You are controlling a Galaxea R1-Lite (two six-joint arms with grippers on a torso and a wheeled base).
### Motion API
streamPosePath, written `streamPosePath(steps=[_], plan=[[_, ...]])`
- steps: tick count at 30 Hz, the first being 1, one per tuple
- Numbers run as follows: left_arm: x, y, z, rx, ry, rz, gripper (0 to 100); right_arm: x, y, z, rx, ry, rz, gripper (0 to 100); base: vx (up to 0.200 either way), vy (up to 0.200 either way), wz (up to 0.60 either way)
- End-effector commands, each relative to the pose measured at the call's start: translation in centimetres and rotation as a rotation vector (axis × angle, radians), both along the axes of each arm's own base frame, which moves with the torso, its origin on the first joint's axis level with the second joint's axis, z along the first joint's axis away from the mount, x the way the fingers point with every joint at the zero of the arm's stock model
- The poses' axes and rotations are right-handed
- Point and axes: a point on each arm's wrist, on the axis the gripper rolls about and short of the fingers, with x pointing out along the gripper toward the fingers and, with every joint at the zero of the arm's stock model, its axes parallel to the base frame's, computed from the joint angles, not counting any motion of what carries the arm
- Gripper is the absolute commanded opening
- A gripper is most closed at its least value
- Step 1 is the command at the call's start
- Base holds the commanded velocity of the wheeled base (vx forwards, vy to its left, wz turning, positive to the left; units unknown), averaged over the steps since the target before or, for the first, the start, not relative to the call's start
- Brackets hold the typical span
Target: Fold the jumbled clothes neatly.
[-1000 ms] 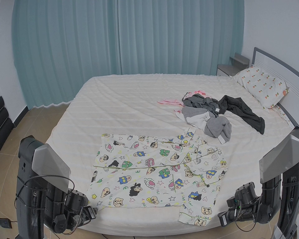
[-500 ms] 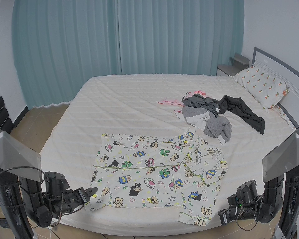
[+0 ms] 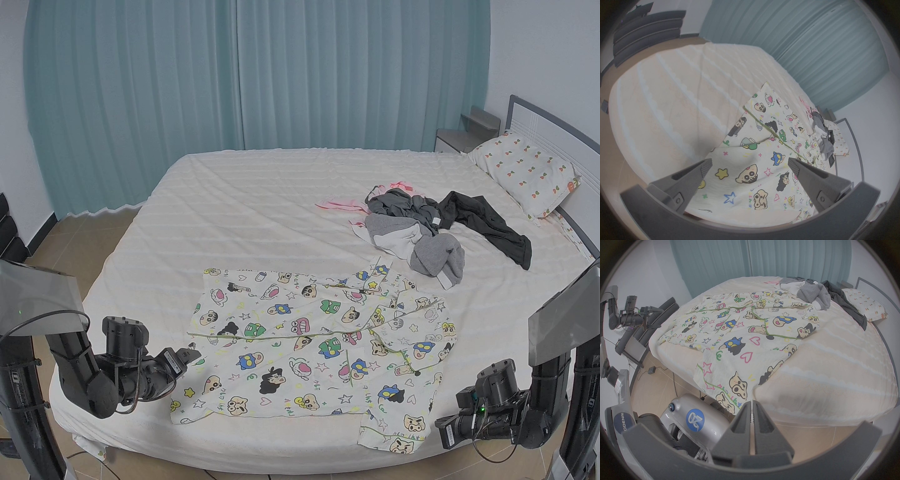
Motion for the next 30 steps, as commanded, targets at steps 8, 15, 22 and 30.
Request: streamPosePath(steps=[8, 15, 22, 30], plan=[[3.6, -1.1, -1.7, 0.021, -0.031, 0.017, 100, -0.6, 0.4, 0.0, -0.001, 0.008, 0.025, 0, 0.000, 0.000, 0.00], [5.4, -2.8, -2.3, 0.037, -0.066, -0.013, 100, -0.6, 0.4, 0.0, 0.001, 0.005, 0.026, 0, 0.000, 0.000, 0.00], [5.1, -4.4, -2.9, 0.099, -0.045, -0.067, 100, -0.6, 0.4, 0.0, -0.001, 0.008, 0.025, 0, 0.000, 0.000, 0.00], [3.5, -6.5, -3.0, 0.101, -0.020, -0.136, 100, -0.6, 0.4, 0.0, -0.001, 0.008, 0.025, 0, 0.000, 0.000, 0.00]])
